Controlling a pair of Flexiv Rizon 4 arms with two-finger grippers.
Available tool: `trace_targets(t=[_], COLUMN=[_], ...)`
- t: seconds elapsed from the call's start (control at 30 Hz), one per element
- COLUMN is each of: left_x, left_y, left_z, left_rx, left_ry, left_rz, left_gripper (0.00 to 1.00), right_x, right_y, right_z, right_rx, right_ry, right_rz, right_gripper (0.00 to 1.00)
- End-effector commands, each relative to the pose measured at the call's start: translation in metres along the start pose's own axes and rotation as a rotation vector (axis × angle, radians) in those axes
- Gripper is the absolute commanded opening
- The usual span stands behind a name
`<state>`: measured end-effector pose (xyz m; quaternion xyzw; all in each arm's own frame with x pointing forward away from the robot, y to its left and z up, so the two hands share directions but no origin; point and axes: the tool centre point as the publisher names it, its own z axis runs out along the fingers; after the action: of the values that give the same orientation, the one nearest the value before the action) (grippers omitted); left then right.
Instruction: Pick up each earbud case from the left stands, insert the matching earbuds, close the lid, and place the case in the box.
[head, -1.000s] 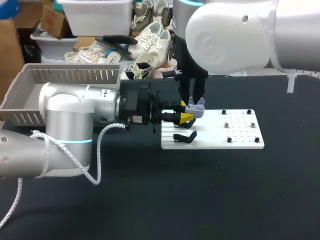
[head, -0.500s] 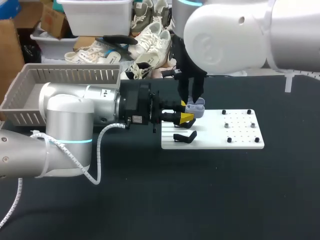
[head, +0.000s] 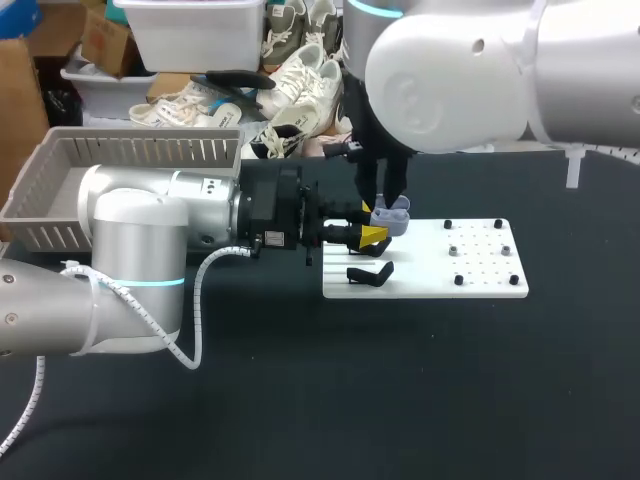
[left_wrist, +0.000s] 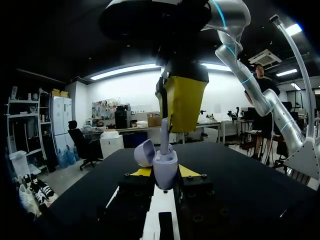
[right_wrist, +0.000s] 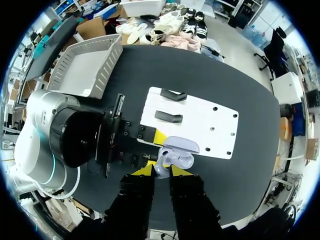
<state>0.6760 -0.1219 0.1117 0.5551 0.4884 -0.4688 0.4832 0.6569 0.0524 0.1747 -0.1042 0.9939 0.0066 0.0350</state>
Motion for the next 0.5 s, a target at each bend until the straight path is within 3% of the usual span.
trace_targets(t=[0.03,0.5], left_x=[0.0006,0.0006], left_y=[0.0003,0.0003], left_z=[0.0001,0.0001], left_rx=[-0.001,-0.001], left_ry=[-0.001,-0.001], left_rz=[0.001,0.001], left_gripper=[0.0,0.0], right_x=[0.0005,-0.0032], right_y=[-0.0005,-0.0019], right_z=[0.0024,0.007], right_rx=[0.001,0.007], right_ry=[-0.001,0.004], right_rz=[0.006,0.007], right_gripper=[0.0,0.0])
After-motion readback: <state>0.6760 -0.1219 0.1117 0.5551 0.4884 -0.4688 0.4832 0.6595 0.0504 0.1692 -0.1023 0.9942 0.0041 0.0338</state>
